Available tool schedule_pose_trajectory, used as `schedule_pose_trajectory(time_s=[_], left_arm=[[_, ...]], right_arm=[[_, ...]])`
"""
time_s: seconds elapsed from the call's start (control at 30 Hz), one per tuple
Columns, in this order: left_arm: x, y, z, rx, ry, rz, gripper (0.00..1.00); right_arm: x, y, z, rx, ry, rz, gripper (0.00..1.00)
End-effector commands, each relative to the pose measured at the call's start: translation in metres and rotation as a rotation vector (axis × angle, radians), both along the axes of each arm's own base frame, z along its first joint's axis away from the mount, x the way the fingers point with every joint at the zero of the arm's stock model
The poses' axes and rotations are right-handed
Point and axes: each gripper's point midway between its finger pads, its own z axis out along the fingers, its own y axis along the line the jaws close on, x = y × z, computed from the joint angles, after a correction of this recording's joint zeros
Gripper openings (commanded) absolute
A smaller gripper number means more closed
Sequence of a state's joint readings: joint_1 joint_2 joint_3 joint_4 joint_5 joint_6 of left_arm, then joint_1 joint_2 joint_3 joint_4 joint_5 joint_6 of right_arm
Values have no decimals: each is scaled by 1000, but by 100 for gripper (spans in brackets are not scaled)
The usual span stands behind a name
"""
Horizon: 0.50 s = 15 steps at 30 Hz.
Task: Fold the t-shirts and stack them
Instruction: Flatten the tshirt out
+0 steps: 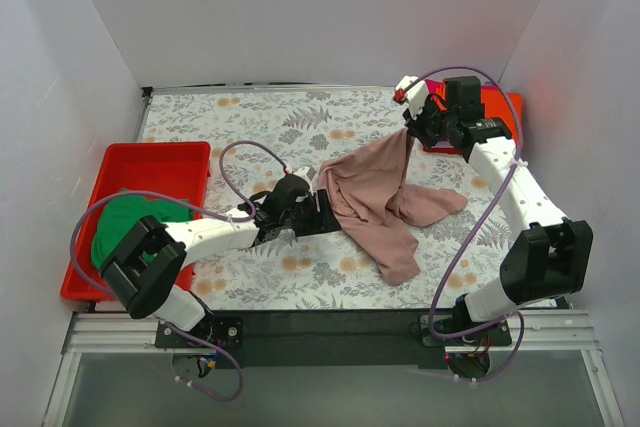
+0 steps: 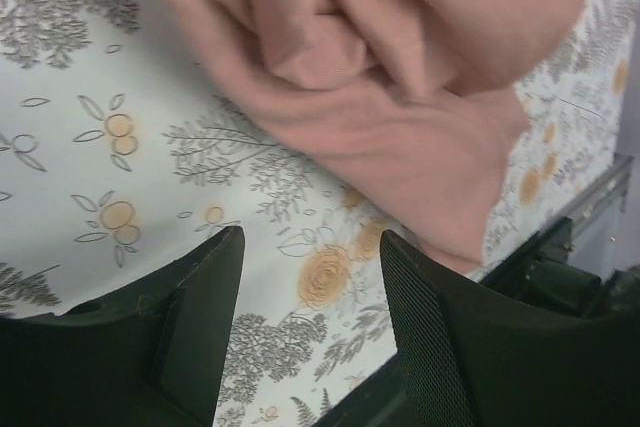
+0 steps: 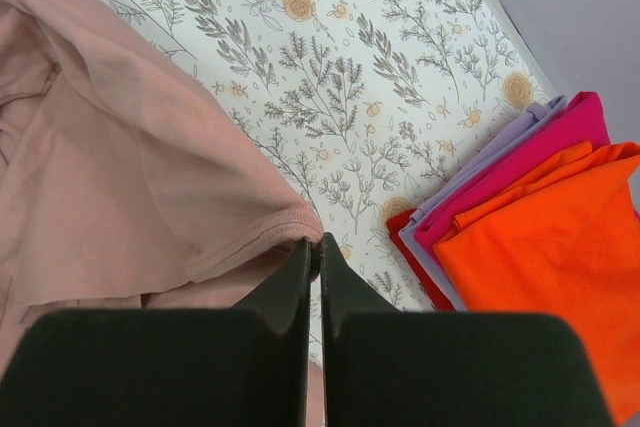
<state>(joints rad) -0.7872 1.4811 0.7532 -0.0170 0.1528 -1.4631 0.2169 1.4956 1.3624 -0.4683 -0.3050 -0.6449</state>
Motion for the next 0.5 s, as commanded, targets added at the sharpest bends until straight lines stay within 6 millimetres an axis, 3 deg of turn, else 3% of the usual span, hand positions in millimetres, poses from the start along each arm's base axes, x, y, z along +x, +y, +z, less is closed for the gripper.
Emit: schedule_pose_trajectory(time_s=[0.0,0.07,0.3,0.33,0.47], left_arm=[[21,7,-3,76,-30,84,56],[22,5,-19,110,-3,74,56],[44,-22,-30,115,12,36,55],[45,-24,-31,112,18,30,52],[54,-29,-34,98,32,37,28]], right_arm=[[5,2,48,57,-115,7,1],[3,3,49,67,-113,9,1],[-9,4,52,85,-113,20,1],[-11,4,49,86,-104,21,1],[-17,2,52,77,-119,24,1]])
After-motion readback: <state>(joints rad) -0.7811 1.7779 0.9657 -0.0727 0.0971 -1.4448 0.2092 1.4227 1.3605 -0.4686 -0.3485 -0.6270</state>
